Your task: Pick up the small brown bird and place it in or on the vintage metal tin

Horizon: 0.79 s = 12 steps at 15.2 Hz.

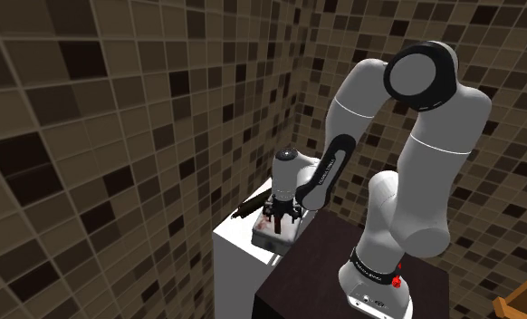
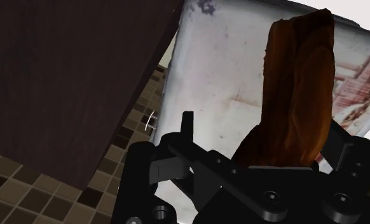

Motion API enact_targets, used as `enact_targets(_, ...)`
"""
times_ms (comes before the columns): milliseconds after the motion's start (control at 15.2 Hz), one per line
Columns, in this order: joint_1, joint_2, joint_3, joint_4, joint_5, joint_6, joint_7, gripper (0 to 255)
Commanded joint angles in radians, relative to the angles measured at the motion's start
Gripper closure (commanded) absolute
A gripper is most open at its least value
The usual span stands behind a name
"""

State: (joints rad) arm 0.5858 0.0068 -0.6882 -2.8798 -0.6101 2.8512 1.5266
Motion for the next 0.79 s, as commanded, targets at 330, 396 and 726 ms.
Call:
enact_targets(330, -0.009, -0.244, 0.027, -0.004, -0.047, -0.240, 0.028, 0)
enact_targets(396, -0.009, -0.244, 0.027, -0.004, -0.047, -0.240, 0.028, 0)
enact_targets(726, -0.009, -0.244, 0.028, -0.004, -0.047, -0.240, 0.028, 0)
